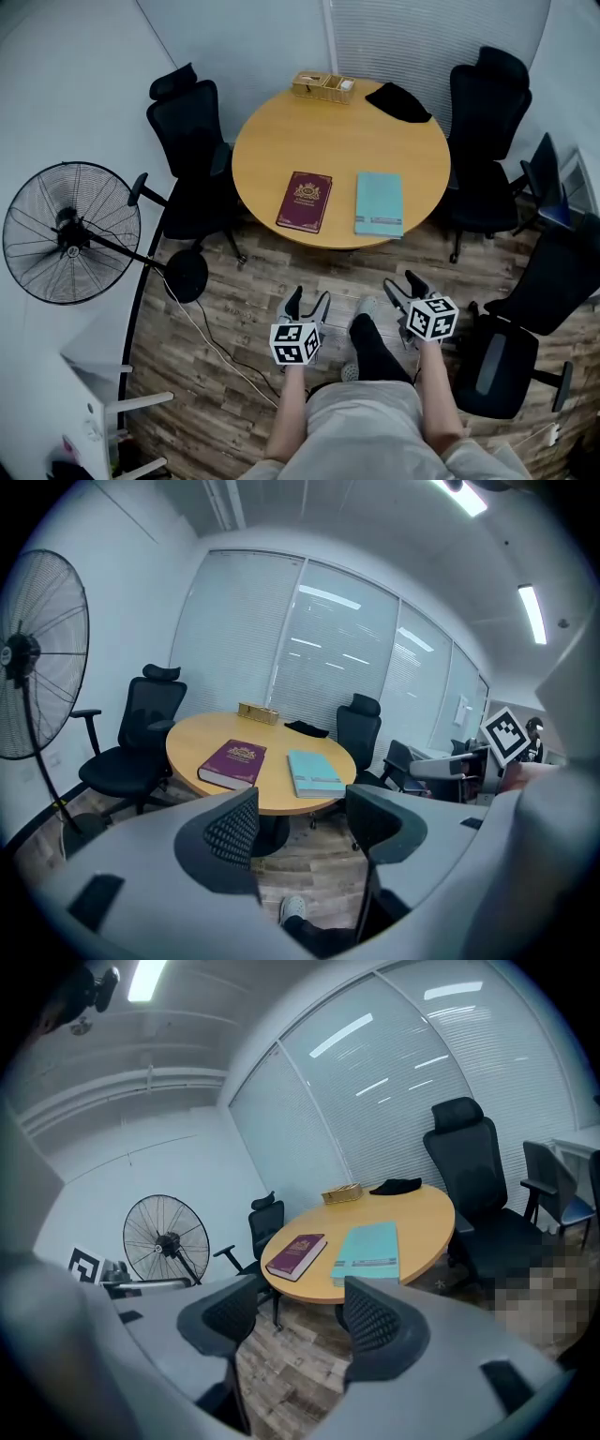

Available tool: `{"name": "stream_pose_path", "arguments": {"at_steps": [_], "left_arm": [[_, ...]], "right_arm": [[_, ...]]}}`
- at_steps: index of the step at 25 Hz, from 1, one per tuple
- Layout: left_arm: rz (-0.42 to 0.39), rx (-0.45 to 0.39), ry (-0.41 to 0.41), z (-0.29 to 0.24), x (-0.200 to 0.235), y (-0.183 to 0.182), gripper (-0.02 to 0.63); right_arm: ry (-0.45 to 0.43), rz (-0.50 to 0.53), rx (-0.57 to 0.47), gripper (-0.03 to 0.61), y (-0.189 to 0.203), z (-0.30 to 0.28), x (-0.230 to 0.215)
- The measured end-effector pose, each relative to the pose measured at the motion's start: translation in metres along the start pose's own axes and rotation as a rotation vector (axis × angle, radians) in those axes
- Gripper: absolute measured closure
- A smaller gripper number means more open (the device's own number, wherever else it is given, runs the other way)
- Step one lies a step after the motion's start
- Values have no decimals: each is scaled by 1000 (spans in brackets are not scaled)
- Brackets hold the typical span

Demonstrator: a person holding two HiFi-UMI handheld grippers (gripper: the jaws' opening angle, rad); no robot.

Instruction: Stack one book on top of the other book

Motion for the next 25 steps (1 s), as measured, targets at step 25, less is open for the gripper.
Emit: {"name": "stream_pose_path", "arguments": {"at_steps": [25], "left_arm": [[-48,92,116,-245,-1,-134,339]], "right_arm": [[82,-91,0,304,-132,-149,-148]]}}
Point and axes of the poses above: the fingertips, and each gripper's own axes: z backward along the fingers, x to its left, y out of its underside, the point moved 10 cm from there along z, backward along the fingers, and after that the axes turned 5 degrees about -y, right-handed, at the moved point
